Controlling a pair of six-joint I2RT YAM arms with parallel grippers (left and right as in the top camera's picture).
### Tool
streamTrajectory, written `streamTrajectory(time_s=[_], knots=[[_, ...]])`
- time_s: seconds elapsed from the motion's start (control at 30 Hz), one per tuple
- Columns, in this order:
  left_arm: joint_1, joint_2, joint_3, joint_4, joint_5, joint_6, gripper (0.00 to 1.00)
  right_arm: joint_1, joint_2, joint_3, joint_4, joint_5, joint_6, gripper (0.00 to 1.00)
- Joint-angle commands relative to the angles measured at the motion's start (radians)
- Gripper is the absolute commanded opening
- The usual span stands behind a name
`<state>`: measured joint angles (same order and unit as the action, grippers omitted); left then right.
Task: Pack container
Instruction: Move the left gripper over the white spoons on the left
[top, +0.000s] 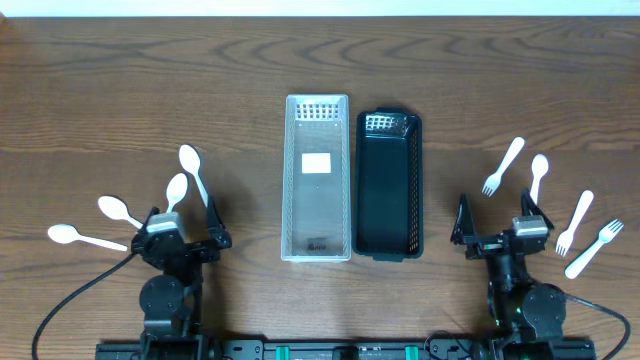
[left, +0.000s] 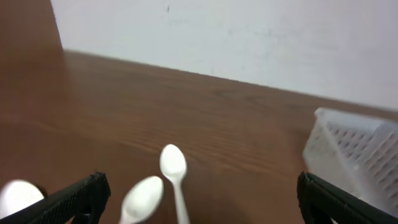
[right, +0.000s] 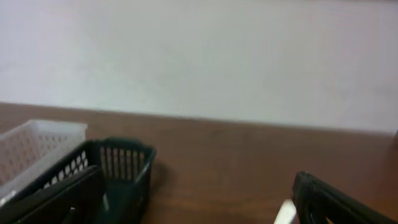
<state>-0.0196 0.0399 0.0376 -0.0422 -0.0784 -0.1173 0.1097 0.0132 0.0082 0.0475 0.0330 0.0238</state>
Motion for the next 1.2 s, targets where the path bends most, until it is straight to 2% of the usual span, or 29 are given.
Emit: streamTrajectory(time_s=[0.0,0.13,0.3,0.4,0.53,0.63,0.7,0.8,0.9,1.07,1.17], knots=[[0.005,0.022,0.087,-0.011,0.001,-0.188,0.98,-0.003,0.021,0.041,-0.078,0.013,0.077,0.99],[0.005,0.143,0.29,-0.067,0.0,-0.13,0.98,-0.043,0.111,0.135,-0.189,0.019,0.076,0.99],[0.005,0.449,0.609,-0.248,0.0,-0.077,0.98,-0.113,0.333,0.331,-0.33,0.019,0.076,0.99],[0.005,0.669,0.824,-0.418,0.0,-0.078,0.98,-0.145,0.507,0.49,-0.44,0.019,0.072,0.99],[0.005,0.953,1.122,-0.727,-0.001,-0.077,0.98,-0.162,0.735,0.725,-0.657,0.02,0.071,0.99],[0.005,1.133,1.295,-0.927,0.0,-0.078,0.98,-0.162,0.869,0.883,-0.755,0.002,0.07,0.99],[0.005,1.218,1.352,-1.003,0.001,-0.078,0.98,-0.162,0.914,0.949,-0.812,-0.032,0.053,0.99],[0.006,1.295,1.36,-1.031,0.0,-0.078,0.98,-0.162,0.96,0.991,-0.829,-0.008,0.044,0.99],[0.017,1.363,1.358,-1.017,0.0,-0.078,0.98,-0.162,1.003,0.993,-0.849,0.046,0.098,0.99],[0.066,1.501,1.357,-1.004,0.002,-0.113,0.98,-0.162,1.078,0.993,-0.921,0.049,0.099,0.99],[0.093,1.559,1.328,-0.959,0.098,-0.089,0.98,-0.162,1.107,0.993,-0.932,0.05,0.099,0.99]])
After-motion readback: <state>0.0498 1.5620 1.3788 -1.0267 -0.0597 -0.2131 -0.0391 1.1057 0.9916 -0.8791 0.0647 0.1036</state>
